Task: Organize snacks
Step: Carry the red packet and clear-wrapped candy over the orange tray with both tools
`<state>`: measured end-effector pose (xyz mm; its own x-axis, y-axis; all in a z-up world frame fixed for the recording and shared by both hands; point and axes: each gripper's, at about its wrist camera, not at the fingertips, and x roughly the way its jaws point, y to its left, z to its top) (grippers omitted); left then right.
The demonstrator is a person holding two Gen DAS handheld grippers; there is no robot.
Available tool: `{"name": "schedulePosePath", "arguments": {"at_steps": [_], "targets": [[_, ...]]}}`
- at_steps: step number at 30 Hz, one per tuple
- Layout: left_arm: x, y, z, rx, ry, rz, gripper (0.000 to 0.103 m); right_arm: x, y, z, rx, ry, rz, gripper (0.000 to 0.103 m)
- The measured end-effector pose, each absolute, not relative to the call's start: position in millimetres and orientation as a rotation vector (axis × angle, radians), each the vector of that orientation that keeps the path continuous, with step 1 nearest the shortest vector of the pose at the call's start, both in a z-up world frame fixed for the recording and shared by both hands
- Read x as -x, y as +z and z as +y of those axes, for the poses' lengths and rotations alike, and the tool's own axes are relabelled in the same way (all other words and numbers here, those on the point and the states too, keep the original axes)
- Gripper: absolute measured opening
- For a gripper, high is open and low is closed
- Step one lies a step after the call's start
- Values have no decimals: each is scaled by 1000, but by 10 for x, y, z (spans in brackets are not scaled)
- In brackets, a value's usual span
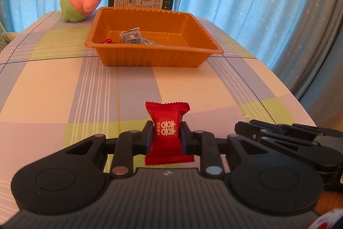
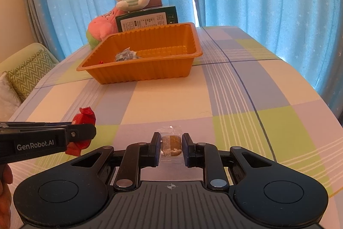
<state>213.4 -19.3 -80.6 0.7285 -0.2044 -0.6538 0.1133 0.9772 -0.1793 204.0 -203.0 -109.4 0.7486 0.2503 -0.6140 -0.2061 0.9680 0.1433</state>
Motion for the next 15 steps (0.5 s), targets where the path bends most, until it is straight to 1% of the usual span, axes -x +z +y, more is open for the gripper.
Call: {"name": "schedulePosePath", "arguments": {"at_steps": [8,15], "targets": [[-2178,-679,-161,123,-180,706,23,-2111,-1019,-1989,-78,255,666,21],[-2251,-549,-102,137,-178,676,23,-2253,-804,-1948,-80,266,616,21]]}}
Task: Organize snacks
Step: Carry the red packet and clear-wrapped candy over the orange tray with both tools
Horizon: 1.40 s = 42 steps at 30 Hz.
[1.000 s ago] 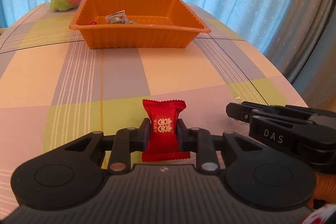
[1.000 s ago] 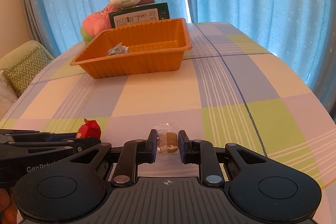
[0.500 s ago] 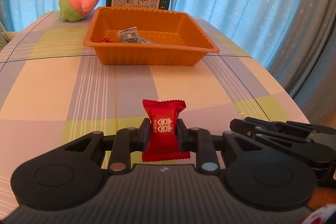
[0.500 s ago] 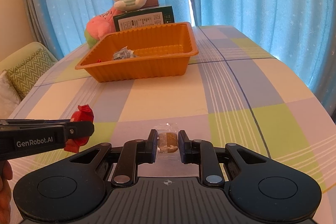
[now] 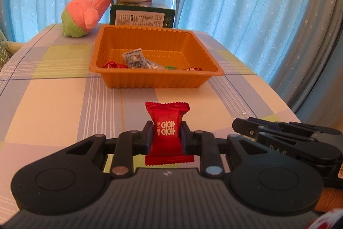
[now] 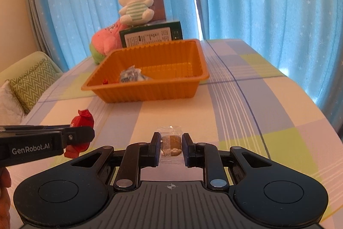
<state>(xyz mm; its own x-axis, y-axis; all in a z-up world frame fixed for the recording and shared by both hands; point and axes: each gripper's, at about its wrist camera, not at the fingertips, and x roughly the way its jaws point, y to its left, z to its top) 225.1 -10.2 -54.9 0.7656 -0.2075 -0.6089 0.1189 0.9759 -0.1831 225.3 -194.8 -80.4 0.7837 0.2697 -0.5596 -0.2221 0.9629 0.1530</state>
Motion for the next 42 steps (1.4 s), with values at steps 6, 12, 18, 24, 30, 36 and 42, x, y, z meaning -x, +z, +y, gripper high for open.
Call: {"name": "schedulePosePath", "arguments": {"at_steps": [6,12,18,24,30,36,42], "targets": [[-2381,-411,-51,140,-169,647,23,-2422,-651,-1888,-79,272,570,21],[-2639,-265,58,144,-158,611,23,-2621,-534,-1819,-76,279,541,21],[-2906,-178,146,145,-140,582,23,-2850,-395,-1716,-74,290,504,21],[-3144,-184,205,138,-120,569,23,-3094,-317,-1682,-98,280,486,21],[-3309,-250,284,155,-109,575,23,-3338,-377,-1658,-110,261,504,21],[-3471,-300,361,165,-91,575,23,-3534,-466,-1659,-111,244,519,21],[-3627,-347,429,188,-81,573,23,-3725,-506,-1656,-129,228,526,21]]}}
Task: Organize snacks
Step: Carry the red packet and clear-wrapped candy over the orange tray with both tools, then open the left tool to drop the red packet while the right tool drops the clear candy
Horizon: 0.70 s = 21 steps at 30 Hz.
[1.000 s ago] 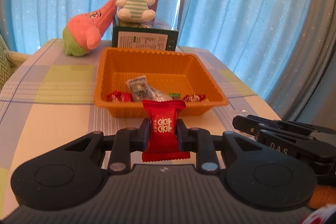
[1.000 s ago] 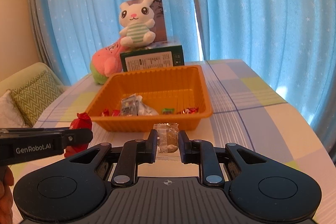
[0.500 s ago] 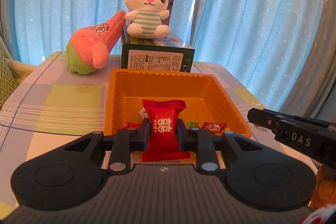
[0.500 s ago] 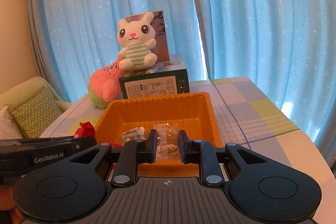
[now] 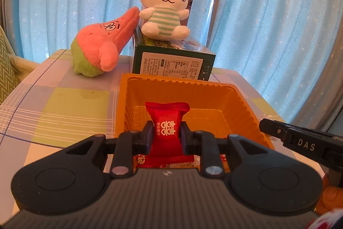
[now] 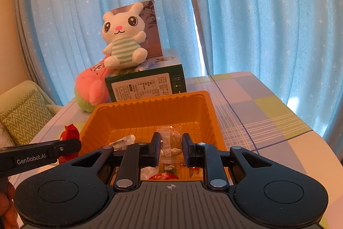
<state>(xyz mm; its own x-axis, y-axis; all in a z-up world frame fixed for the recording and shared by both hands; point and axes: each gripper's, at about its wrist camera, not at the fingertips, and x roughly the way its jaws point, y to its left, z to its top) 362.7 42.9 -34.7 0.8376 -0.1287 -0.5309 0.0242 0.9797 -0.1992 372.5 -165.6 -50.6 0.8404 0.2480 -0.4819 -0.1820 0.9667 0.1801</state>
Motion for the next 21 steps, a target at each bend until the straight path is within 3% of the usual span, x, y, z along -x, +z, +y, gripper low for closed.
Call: {"name": "schedulePosePath", "arguments": {"at_steps": [21], "targets": [[-3914,-498,532,241,-78,591,23,-4012,-634,-1614,-141,214,556,21]]}}
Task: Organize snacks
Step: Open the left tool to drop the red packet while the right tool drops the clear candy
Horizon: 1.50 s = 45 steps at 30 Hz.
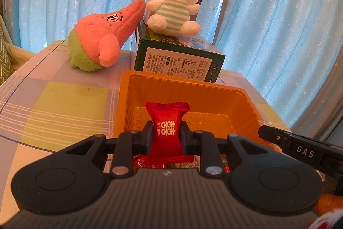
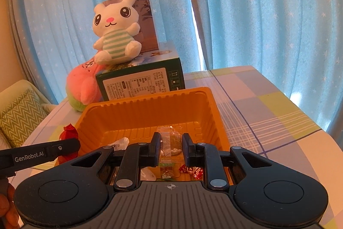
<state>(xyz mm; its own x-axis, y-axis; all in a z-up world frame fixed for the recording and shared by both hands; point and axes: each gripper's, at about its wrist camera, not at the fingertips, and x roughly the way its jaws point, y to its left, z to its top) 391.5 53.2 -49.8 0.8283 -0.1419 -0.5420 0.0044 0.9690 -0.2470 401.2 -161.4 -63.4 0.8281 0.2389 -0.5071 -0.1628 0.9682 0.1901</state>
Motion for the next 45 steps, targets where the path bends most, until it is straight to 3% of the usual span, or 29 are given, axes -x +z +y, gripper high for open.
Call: {"name": "schedulePosePath", "arguments": {"at_steps": [3,6,33,34,36,37,45], "targets": [[-3939,-514,520,237,-77,589,23,-4020,-634,-1629,-150,211,559,21],[-3942,-537,533,240,-64,595,39,-4029,-634,-1635,-159,212,562,21],[-3911,-567,618,237,-26,593,40,-4143,-585,-1662,-282,308,528,22],[-3908,-570,622,236,-26,593,40,-4161,-598,-1670,-294,306,538,23],[-3906,-572,631,238,-23,592,41,-4167,-608,-1718,-319,285,537,46],[-3905,-572,636,239,-23,591,41,-4160,-607,-1756,-339,275,530,65],[-3900,-579,620,229,-21,594,47,-4150,-581,-1916,-386,211,525,67]]}}
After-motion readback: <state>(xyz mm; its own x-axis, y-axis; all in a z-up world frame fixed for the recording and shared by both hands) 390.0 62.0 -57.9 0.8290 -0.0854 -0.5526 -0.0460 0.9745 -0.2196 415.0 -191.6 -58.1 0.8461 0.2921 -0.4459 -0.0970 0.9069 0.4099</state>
